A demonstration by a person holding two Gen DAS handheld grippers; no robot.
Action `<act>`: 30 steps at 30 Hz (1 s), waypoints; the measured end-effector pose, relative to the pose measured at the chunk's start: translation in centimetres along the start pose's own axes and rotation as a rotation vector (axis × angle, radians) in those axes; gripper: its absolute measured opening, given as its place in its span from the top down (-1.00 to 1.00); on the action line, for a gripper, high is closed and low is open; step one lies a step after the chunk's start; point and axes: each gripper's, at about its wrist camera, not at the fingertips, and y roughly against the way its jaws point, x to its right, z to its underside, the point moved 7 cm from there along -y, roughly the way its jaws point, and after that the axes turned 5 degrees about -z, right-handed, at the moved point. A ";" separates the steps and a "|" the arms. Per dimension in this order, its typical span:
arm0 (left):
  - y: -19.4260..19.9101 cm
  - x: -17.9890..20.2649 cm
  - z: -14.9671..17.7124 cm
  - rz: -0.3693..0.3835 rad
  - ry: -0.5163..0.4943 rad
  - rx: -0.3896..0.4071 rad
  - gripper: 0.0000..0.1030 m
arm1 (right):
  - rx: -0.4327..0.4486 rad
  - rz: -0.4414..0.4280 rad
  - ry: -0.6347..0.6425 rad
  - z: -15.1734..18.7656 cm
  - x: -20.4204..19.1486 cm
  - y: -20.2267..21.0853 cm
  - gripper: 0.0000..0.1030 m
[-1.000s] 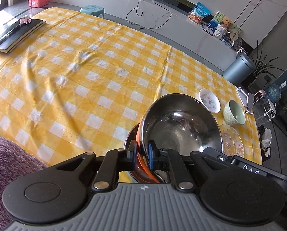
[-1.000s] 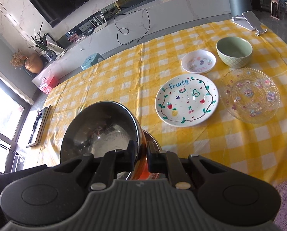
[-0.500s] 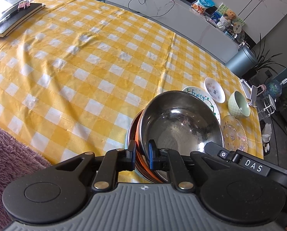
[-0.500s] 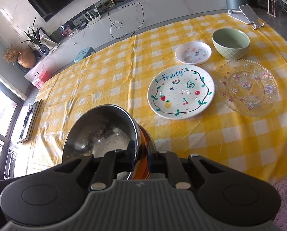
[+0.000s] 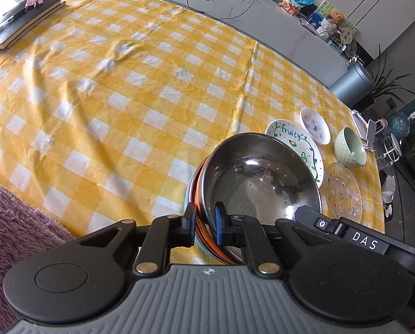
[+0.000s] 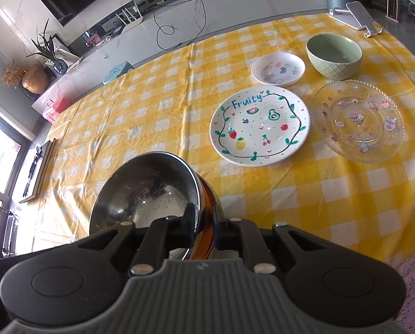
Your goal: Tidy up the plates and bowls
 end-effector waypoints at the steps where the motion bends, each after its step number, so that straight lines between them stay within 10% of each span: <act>1: -0.1 0.0 0.0 -0.002 -0.001 -0.001 0.73 | -0.001 0.001 0.000 0.0 0.0 -0.1 0.79; 30: -0.3 0.4 0.0 -0.032 -0.080 0.054 0.65 | -0.010 -0.012 0.011 0.3 0.4 -0.6 0.73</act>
